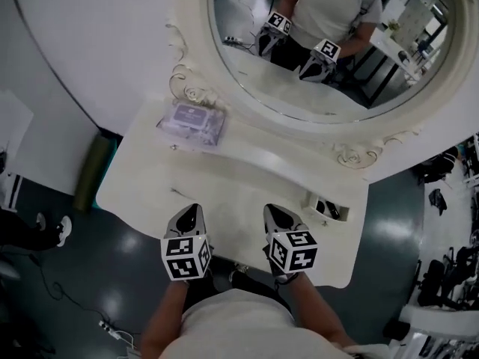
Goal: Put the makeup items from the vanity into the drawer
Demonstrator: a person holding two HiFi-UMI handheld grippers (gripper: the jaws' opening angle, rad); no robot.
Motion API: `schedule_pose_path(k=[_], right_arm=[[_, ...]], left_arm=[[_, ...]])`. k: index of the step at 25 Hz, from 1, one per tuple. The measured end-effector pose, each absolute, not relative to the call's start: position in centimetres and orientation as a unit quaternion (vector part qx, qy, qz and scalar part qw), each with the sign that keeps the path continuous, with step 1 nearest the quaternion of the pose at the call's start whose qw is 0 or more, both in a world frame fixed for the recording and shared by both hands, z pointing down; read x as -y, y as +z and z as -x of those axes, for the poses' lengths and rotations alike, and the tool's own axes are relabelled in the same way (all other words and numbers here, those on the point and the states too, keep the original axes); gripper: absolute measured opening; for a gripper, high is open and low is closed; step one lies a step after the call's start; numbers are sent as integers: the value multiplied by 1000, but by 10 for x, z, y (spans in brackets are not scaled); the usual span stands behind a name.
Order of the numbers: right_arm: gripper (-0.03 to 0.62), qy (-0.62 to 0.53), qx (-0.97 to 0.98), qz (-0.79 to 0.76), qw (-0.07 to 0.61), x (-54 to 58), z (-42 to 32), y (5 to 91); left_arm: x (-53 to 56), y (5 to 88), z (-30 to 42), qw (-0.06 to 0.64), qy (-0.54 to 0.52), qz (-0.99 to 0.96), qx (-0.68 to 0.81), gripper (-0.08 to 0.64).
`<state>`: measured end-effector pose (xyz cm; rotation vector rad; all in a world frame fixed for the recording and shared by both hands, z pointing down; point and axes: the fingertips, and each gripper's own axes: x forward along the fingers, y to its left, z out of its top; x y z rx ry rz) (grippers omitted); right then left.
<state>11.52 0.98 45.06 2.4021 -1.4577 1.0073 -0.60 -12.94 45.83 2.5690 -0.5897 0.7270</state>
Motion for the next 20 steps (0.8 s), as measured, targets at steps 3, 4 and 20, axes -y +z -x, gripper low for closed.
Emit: schedule_pose_path(k=[3, 4, 20], right_arm=[[18, 339, 528, -772, 98, 31, -94, 458], [18, 339, 541, -763, 104, 45, -87, 461], [21, 345, 668, -629, 198, 198, -2, 514]], left_arm=[[156, 469, 40, 220, 263, -903, 258, 5], [165, 472, 51, 225, 262, -898, 272, 5], [258, 502, 149, 275, 253, -839, 395, 5]])
